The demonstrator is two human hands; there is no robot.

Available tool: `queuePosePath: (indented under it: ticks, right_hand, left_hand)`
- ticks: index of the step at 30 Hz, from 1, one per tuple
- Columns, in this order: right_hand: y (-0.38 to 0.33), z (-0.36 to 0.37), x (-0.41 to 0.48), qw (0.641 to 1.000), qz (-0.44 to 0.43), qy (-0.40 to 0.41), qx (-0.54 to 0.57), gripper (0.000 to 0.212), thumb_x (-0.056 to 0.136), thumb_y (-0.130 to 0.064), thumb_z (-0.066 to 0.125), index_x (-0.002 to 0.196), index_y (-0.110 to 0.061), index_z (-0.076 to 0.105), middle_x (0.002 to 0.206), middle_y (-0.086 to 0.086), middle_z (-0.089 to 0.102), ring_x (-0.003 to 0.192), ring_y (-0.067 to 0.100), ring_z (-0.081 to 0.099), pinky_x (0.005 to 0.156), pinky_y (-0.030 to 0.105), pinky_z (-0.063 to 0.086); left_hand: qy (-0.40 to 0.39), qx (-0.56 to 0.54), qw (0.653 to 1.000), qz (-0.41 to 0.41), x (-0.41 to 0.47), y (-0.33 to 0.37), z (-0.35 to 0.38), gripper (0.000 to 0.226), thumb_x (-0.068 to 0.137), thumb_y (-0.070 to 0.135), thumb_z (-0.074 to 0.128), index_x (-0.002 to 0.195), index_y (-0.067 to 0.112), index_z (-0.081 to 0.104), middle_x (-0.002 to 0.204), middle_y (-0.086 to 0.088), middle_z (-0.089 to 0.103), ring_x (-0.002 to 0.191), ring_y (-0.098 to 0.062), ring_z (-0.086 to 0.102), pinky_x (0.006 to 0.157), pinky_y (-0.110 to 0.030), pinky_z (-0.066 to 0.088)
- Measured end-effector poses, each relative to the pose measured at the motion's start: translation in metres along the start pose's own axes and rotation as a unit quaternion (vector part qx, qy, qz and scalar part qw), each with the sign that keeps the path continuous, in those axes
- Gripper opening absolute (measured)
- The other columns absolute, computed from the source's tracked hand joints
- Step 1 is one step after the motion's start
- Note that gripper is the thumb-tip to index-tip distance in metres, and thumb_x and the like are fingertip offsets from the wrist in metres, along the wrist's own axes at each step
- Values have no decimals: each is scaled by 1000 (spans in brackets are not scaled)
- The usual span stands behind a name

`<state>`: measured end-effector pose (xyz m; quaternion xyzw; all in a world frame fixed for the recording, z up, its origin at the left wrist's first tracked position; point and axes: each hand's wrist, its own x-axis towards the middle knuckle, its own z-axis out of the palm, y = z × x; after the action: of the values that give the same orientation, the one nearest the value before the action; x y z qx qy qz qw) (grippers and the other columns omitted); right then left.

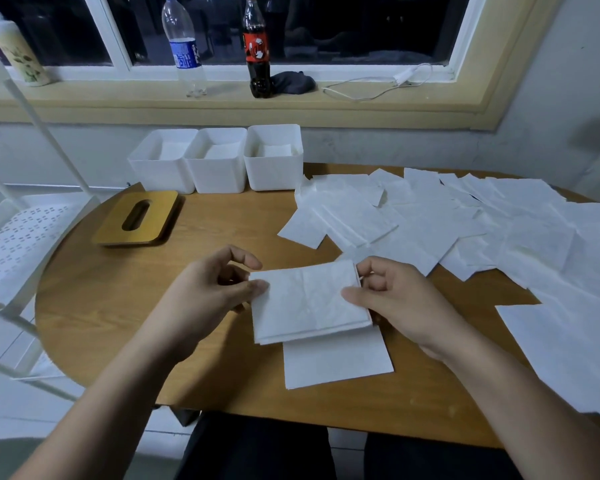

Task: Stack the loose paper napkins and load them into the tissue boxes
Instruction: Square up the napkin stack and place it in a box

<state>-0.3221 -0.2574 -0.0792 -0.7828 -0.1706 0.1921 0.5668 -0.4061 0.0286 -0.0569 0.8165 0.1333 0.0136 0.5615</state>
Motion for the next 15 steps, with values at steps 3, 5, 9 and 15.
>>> queuePosePath:
  ticks: [3, 5, 9, 15]
  right_hand:
    - [12, -9, -20, 999, 27, 20, -36, 12, 96, -25, 79, 107, -21, 74, 83, 16, 74, 65, 19, 63, 61, 35, 52]
    - [18, -13, -30, 997, 42, 31, -64, 14, 95, -26, 81, 106, -24, 72, 79, 11, 73, 58, 15, 61, 56, 33, 50]
    - [27, -12, -41, 992, 71, 41, -96, 20, 94, -25, 83, 108, -26, 69, 76, 5, 75, 59, 19, 71, 52, 33, 50]
    - [31, -4, -41, 983, 80, 85, -139, 23, 91, -25, 84, 106, -29, 67, 75, 5, 72, 57, 17, 74, 45, 16, 45]
  left_hand:
    - [-42, 23, 998, -32, -2, -6, 18, 9, 97, 22, 80, 104, 24, 75, 93, -5, 80, 87, -23, 74, 78, -40, 60]
    - [-61, 41, 996, -42, -5, -10, 29, 10, 95, 21, 82, 102, 24, 75, 91, -5, 80, 85, -29, 74, 71, -35, 57]
    - [-65, 92, 993, -37, -9, -15, 41, 12, 93, 22, 83, 100, 24, 74, 87, -1, 80, 78, -27, 75, 68, -33, 60]
    - [-65, 141, 987, -27, -7, -17, 44, 15, 90, 26, 85, 98, 29, 72, 86, 3, 80, 78, -22, 76, 76, -49, 63]
